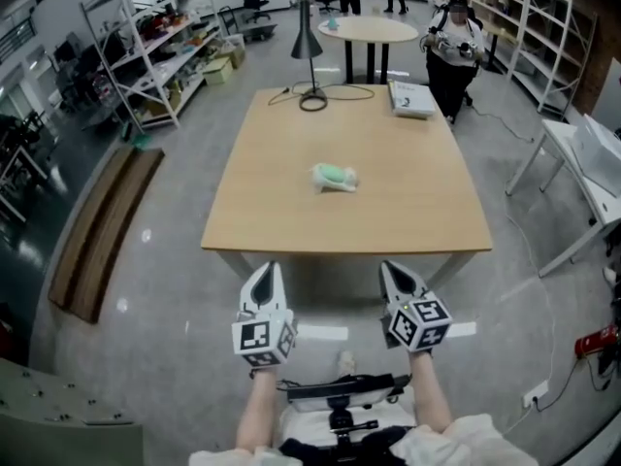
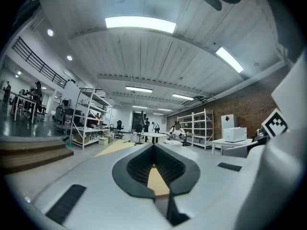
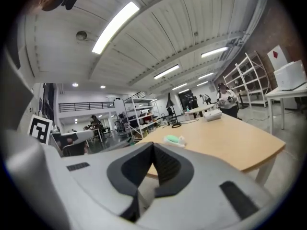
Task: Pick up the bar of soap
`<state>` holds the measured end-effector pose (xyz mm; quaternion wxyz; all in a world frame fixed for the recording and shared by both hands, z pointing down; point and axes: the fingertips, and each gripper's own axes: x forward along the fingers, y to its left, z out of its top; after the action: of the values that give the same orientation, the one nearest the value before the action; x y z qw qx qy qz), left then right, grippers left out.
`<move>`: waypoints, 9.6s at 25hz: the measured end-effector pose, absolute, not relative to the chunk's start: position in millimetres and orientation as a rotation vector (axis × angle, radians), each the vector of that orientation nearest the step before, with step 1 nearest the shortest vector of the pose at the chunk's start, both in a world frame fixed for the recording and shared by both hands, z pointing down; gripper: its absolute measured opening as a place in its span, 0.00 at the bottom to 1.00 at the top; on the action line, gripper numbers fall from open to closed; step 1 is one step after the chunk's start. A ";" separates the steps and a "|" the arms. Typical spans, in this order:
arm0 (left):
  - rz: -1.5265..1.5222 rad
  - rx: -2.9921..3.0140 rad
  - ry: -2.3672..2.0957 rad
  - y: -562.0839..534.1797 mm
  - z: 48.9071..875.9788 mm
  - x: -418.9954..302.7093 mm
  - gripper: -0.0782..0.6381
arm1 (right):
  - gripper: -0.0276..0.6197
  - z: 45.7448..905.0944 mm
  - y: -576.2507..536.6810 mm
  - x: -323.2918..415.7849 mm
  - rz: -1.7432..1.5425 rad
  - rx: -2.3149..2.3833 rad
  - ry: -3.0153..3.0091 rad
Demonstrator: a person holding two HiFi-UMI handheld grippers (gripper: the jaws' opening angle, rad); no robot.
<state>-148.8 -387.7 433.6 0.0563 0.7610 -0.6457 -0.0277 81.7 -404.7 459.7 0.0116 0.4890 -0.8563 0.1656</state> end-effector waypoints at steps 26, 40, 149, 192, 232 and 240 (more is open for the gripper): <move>0.007 2.361 -1.793 -774.0 469.0 -193.9 0.11 | 0.05 492.8 -776.3 23.3 0.520 1.585 -2.524; 0.125 2.265 -1.735 -831.0 518.0 -170.3 0.11 | 0.47 577.5 -813.0 -38.2 -0.014 0.430 -2.379; -0.251 2.423 -1.729 -435.4 442.5 -102.4 0.11 | 0.44 441.9 -426.6 116.2 0.437 1.783 -2.633; -0.341 2.496 -1.713 140.7 387.6 -151.7 0.11 | 0.44 374.7 176.0 68.3 0.254 1.803 -2.718; -0.210 2.474 -1.761 426.2 398.7 -37.5 0.11 | 0.44 392.8 445.2 160.0 0.425 1.746 -2.769; -0.213 2.458 -1.768 436.0 402.3 -57.1 0.11 | 0.44 396.6 448.4 145.7 0.430 1.738 -2.749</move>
<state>-57.1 436.0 402.3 0.0532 0.8087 -0.5817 -0.0700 145.7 448.4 396.6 -0.0696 0.5285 -0.8359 0.1309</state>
